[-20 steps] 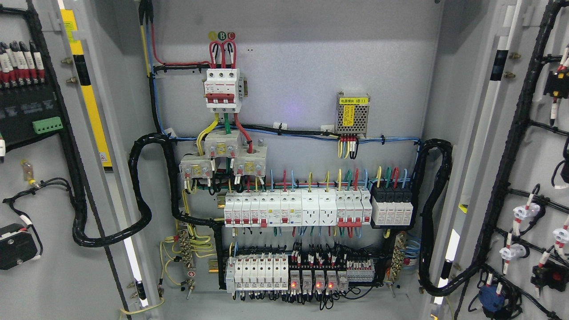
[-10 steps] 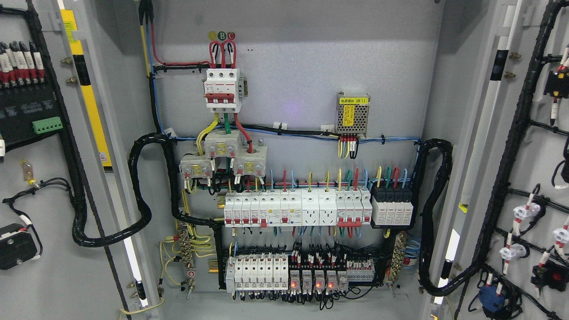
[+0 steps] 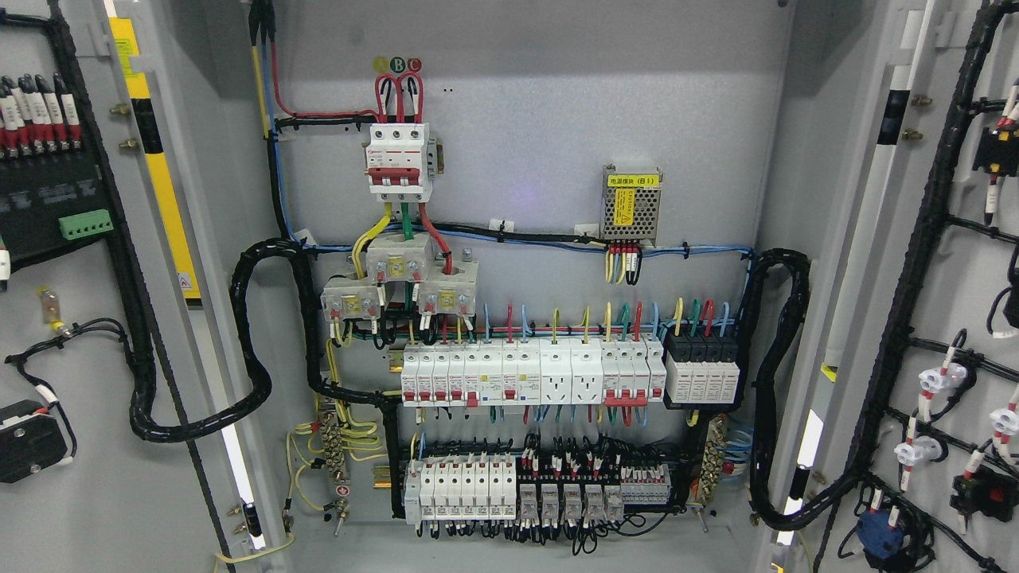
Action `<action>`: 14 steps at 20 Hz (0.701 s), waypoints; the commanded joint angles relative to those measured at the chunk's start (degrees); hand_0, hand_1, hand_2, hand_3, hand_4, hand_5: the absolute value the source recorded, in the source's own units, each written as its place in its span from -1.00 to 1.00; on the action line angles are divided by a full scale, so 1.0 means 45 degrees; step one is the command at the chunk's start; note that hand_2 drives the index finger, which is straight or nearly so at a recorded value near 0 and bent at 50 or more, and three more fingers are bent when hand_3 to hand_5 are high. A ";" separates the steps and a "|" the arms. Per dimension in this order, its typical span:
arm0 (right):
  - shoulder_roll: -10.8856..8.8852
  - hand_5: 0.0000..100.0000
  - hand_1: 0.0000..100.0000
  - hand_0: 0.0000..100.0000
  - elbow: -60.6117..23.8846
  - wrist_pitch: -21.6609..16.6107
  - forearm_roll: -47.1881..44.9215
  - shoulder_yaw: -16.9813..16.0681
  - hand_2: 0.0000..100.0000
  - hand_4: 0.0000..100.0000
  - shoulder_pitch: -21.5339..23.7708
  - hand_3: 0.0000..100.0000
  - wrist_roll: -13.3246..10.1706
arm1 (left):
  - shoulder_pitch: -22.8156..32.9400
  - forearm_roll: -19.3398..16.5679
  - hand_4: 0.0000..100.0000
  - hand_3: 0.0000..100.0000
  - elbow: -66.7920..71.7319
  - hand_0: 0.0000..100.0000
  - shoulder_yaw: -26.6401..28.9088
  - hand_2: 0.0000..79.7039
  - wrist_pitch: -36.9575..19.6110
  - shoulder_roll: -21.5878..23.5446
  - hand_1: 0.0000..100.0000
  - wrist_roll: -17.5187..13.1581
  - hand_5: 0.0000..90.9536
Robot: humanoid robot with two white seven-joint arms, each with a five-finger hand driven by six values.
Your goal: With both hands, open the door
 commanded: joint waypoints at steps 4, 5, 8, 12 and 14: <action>0.0763 -1.00 -0.90 -0.56 0.6628 0.3059 0.2046 0.0360 -1.00 -1.00 -0.1155 -1.00 -0.1473 | -0.0014 -0.1311 -1.00 -1.00 0.4522 -1.00 -0.0254 -1.00 0.0882 -0.0306 -1.00 0.2022 -1.00; 0.0763 -1.00 -0.90 -0.56 0.6628 0.3567 0.2203 0.0360 -1.00 -1.00 -0.1214 -1.00 -0.1824 | 0.0006 -0.1311 -1.00 -1.00 0.4522 -1.00 -0.0254 -1.00 0.0882 -0.0267 -1.00 0.2627 -1.00; 0.0763 -1.00 -0.90 -0.56 0.6628 0.4722 0.2341 0.0360 -1.00 -1.00 -0.1370 -1.00 -0.2295 | 0.0006 -0.1330 -1.00 -1.00 0.4522 -1.00 -0.0273 -1.00 0.0921 -0.0111 -1.00 0.3238 -1.00; 0.0724 -1.00 -0.89 -0.57 0.6647 0.6051 0.3256 0.0360 -1.00 -1.00 -0.1604 -1.00 -0.2958 | 0.0006 -0.1350 -1.00 -1.00 0.4522 -1.00 -0.0273 -1.00 0.1077 -0.0052 -1.00 0.3258 -1.00; 0.0724 -1.00 -0.89 -0.57 0.6667 0.6209 0.3648 0.0360 -1.00 -1.00 -0.1702 -1.00 -0.3116 | 0.0006 -0.1330 -1.00 -1.00 0.4522 -1.00 -0.0273 -1.00 0.1408 0.0006 -1.00 0.3258 -1.00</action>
